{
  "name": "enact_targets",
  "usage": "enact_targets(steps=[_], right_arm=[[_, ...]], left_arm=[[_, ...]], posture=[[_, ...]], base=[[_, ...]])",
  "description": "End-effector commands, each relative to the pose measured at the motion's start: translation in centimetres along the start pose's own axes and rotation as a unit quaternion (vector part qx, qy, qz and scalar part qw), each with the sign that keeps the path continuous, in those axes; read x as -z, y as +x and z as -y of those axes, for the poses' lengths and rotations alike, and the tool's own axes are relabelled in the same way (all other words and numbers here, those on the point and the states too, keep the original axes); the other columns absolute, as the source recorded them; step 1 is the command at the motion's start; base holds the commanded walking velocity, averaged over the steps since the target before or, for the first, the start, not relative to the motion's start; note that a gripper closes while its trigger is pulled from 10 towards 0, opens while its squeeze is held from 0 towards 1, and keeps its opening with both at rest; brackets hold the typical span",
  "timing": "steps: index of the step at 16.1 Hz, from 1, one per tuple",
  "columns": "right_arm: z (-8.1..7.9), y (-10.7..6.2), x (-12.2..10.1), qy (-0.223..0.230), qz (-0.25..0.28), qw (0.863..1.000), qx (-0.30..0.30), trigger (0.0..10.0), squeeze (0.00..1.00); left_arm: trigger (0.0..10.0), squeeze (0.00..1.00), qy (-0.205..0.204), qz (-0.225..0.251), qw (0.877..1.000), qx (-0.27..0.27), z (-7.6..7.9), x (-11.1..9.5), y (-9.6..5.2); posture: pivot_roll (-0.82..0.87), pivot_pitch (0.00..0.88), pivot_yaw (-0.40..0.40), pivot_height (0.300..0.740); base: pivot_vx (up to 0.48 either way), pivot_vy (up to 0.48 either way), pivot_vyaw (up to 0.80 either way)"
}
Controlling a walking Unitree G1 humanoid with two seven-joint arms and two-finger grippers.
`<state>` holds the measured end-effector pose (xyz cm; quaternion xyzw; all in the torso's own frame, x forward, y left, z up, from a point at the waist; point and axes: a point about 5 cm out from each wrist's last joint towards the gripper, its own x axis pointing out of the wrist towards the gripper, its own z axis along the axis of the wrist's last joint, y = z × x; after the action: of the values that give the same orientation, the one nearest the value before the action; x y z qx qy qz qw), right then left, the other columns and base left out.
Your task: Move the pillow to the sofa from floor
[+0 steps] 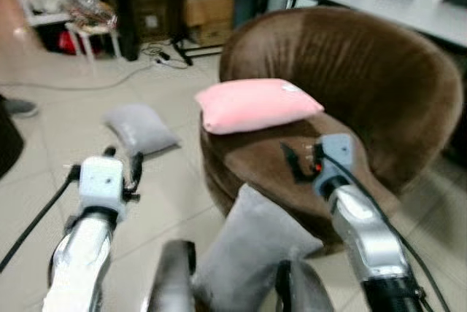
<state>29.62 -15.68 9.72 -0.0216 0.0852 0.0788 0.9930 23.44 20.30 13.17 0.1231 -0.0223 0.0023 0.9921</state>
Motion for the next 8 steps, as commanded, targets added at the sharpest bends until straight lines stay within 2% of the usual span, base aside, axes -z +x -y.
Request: enact_targets(steps=[1, 8], right_arm=[[-0.22, 0.3, -0.53, -0.004, 0.004, 1.0, -0.005, 10.0, 0.0], [-0.56, 0.76, -0.54, -0.011, -0.008, 1.0, -0.025, 10.0, 0.0]], left_arm=[[10.0, 0.04, 0.001, -0.013, 1.0, -0.003, 0.05, 0.57, -0.51], [10.0, 0.03, -0.001, -0.016, 1.0, -0.007, -0.03, 0.86, -0.82]], posture=[[0.06, 0.0, -0.051, 0.565], [0.06, 0.0, -0.062, 0.565]], base=[[0.0, 0.0, 0.0], [0.0, 0.0, 0.0]])
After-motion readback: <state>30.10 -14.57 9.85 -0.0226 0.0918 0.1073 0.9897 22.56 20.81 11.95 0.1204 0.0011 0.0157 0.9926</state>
